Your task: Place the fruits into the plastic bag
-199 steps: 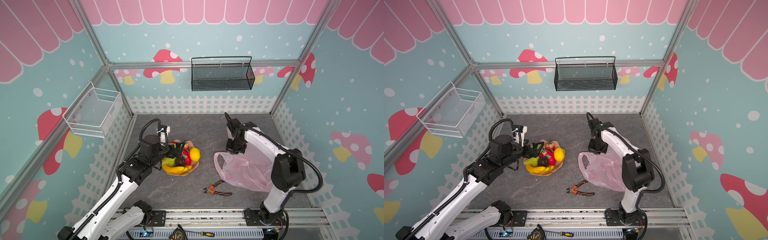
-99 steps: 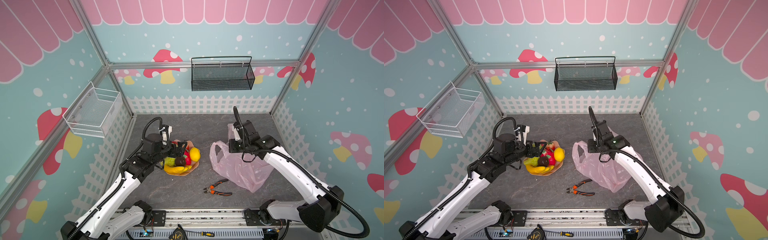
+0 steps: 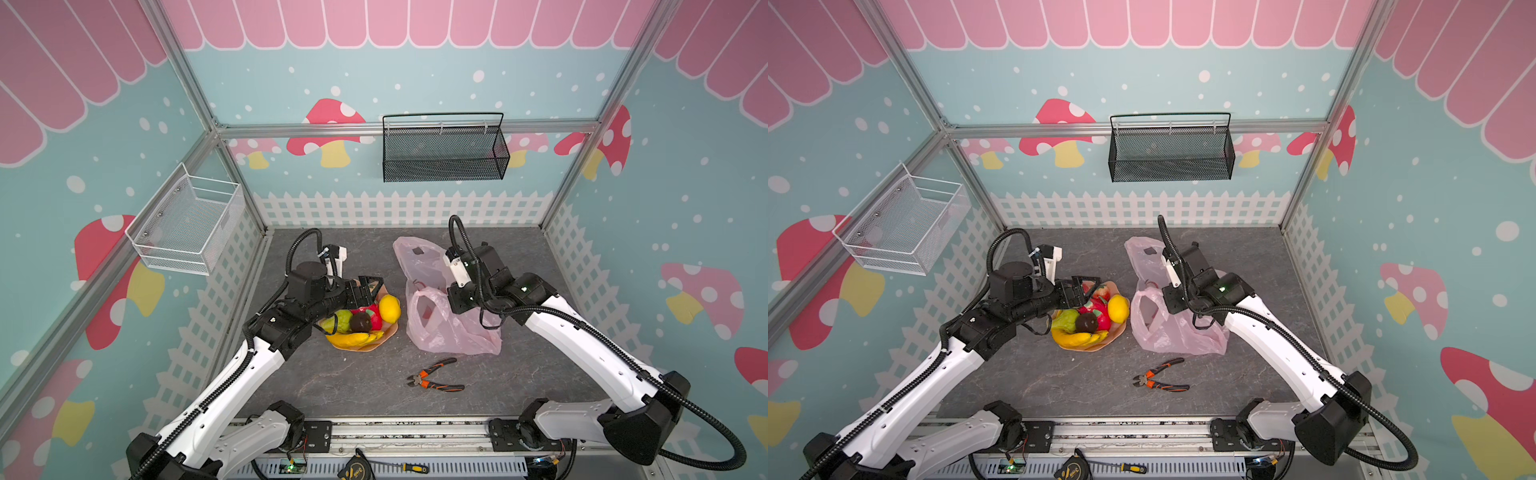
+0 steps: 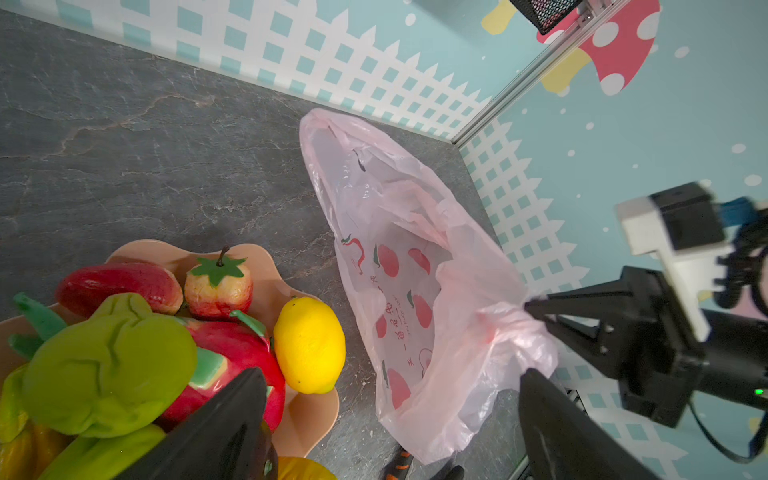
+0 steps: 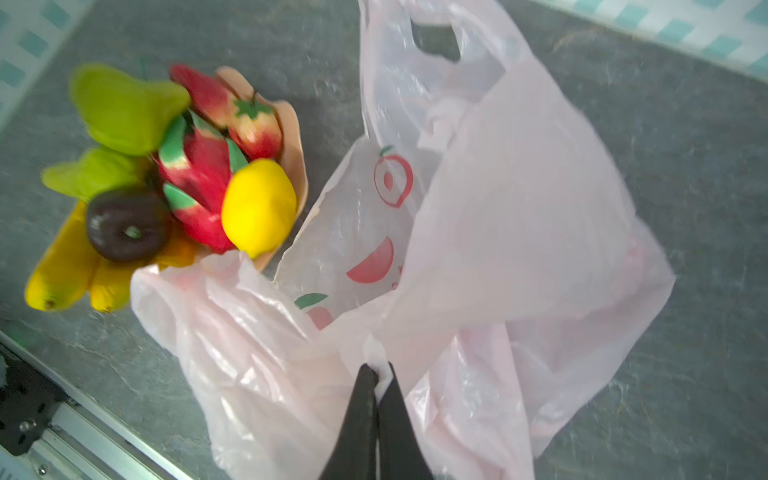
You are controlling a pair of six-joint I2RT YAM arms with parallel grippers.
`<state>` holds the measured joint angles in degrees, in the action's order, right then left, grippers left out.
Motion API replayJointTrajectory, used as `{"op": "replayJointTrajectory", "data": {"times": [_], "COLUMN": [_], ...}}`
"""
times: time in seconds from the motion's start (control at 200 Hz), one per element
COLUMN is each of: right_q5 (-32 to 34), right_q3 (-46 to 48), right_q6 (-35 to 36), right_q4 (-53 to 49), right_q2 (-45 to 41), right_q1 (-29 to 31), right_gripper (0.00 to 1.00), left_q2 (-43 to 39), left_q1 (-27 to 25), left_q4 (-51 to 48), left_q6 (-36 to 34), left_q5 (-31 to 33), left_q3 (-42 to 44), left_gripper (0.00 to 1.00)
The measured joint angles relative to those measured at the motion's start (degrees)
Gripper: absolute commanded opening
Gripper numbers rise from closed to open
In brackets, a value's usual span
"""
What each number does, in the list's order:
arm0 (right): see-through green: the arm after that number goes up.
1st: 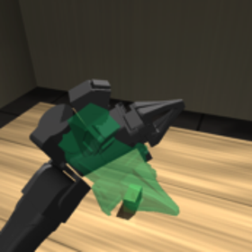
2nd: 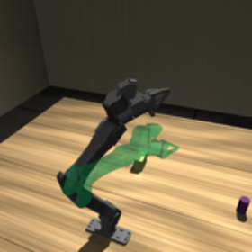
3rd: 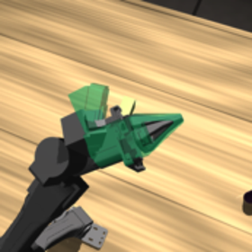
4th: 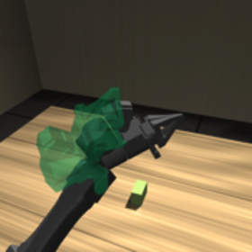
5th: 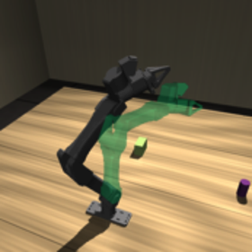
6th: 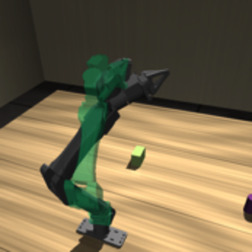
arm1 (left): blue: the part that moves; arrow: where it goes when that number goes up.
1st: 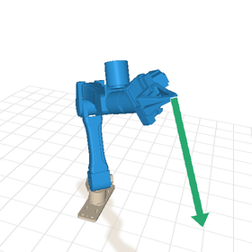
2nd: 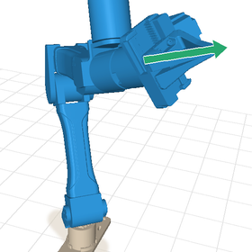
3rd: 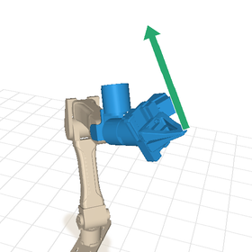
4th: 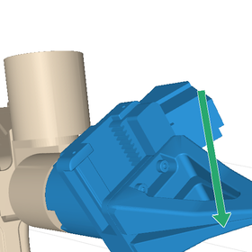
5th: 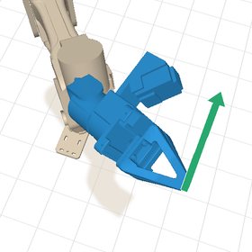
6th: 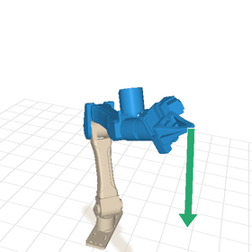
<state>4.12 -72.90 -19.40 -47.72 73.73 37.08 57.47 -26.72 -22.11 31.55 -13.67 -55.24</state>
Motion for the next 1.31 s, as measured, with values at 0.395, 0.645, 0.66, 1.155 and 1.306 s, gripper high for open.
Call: {"op": "replayJointTrajectory", "data": {"times": [0.395,0.645,0.66,1.155,1.306], "right_q5": [1.92,2.62,2.64,7.78,10.4], "right_q3": [12.55,0.66,0.09,-7.96,-9.73], "right_q6": [-7.5,-11.47,-11.72,-29.16,-34.91], "right_q4": [-5.66,-8.2,-8.26,-11.76,-14.01], "right_q2": [-4.07,-2.49,-2.16,11.21,18.47], "right_q1": [0.22,0.22,0.22,11.34,12.87], "right_gripper": [0.6,0.66,0.66,0.72,0.71], "left_q2": [-1.62,-3.52,-3.61,-5.31,-5.31], "left_q1": [-2.64,-2.67,-2.67,-2.67,-2.67], "left_q4": [2.36,0.83,0.72,-1.99,-2.32], "left_q6": [1.42,0.79,0.74,-0.72,-1.07], "left_q5": [-1.55,-0.85,-0.79,2.14,2.54], "left_q3": [6.1,6.01,6.01,5.92,5.92], "left_gripper": [0.95,0.96,0.96,0.97,0.96]}}
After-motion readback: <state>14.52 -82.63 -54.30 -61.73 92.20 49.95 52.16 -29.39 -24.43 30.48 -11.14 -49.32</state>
